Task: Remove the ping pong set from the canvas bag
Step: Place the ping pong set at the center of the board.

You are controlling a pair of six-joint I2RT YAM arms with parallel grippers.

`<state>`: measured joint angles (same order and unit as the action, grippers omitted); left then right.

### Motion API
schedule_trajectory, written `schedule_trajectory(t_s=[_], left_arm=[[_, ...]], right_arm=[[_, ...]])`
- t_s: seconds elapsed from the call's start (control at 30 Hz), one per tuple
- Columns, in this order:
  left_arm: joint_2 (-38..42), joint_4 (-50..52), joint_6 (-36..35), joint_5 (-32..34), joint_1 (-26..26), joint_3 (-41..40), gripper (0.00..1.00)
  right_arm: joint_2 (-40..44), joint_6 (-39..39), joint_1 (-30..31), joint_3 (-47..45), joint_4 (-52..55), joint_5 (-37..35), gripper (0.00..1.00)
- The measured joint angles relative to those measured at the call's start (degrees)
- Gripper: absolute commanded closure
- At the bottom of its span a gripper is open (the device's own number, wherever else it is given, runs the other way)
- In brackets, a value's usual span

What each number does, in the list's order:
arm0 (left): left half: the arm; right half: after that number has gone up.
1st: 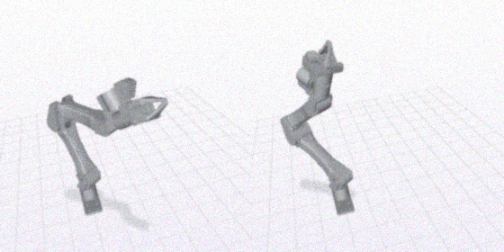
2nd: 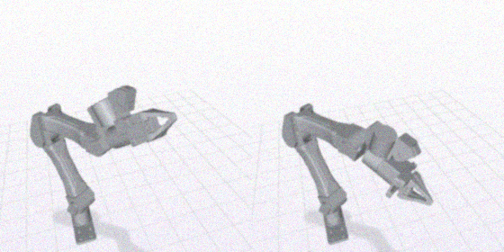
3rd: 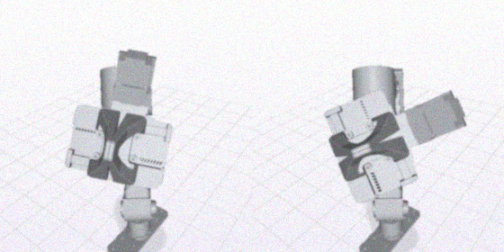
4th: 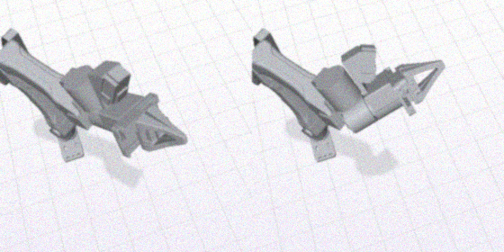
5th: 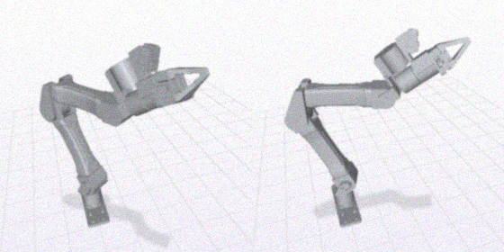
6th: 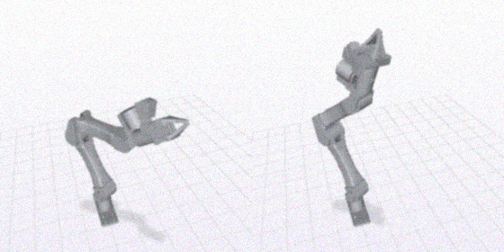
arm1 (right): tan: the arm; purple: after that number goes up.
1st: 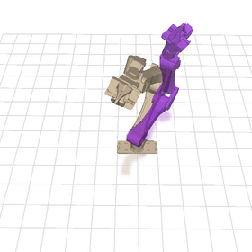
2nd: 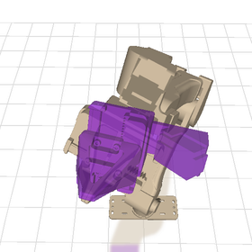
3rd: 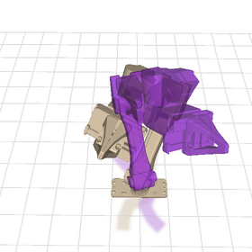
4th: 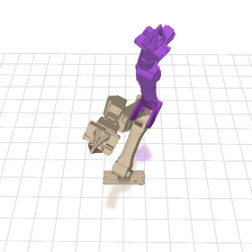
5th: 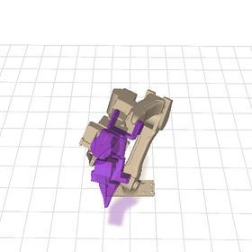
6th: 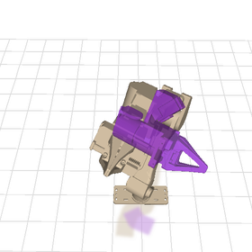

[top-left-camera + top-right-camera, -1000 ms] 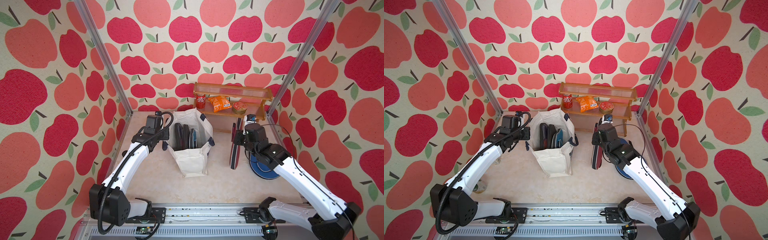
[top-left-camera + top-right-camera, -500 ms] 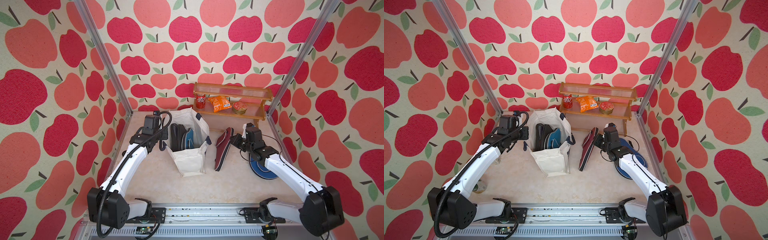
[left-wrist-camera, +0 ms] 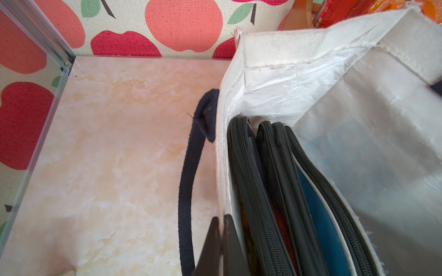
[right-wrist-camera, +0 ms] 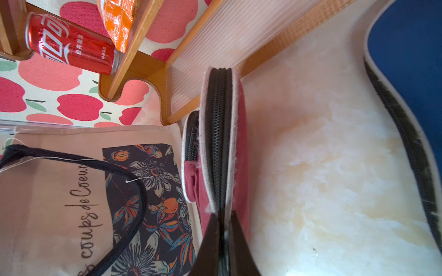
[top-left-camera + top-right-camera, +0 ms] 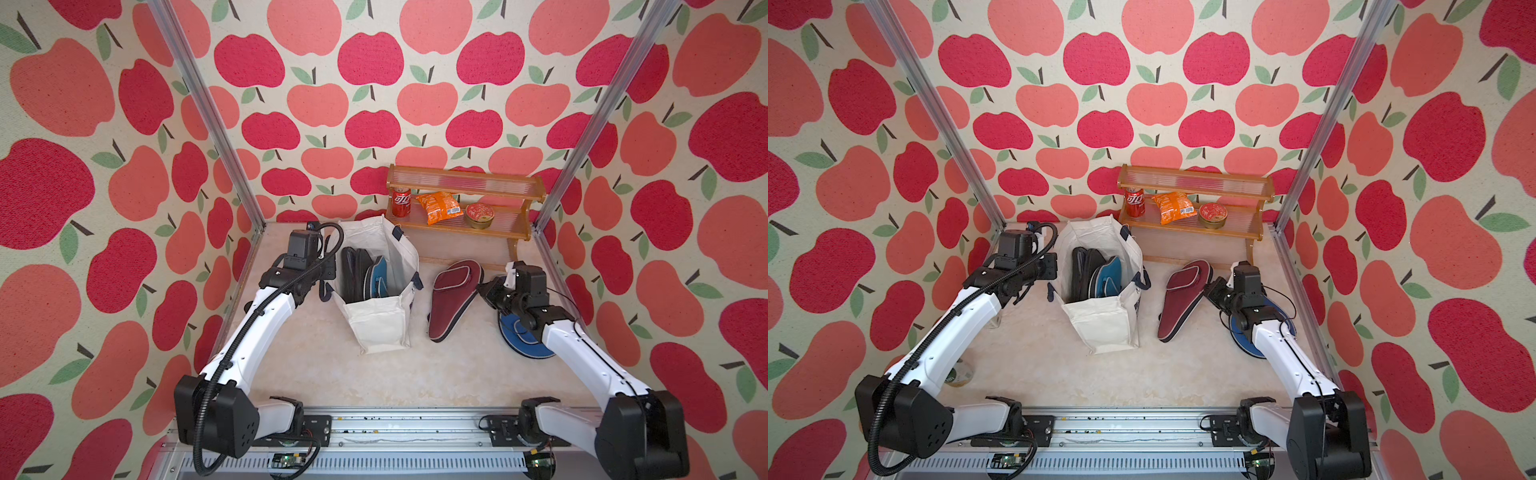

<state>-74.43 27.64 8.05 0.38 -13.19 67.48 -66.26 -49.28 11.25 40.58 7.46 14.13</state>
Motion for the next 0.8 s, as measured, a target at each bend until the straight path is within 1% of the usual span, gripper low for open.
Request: schedule_trajectory(t_s=[0.23,0.43,0.8], left_arm=[[0.00,-0.07,0.15,-0.42,-0.17,0.00,1.00],[0.00,-0.28,0.15,-0.39,-1.03,0.09,1.00],[0.00,-0.44,0.13,-0.28,-2.25,0.39,1.00]], right_arm=[[-3.48,5.46,-4.26,1.38,4.39,1.68,0.96],[-8.63,9.77,-5.44,5.09,8.15,1.88,0.96],[-15.91,12.83,-7.80,7.34,10.69,0.74,0.95]])
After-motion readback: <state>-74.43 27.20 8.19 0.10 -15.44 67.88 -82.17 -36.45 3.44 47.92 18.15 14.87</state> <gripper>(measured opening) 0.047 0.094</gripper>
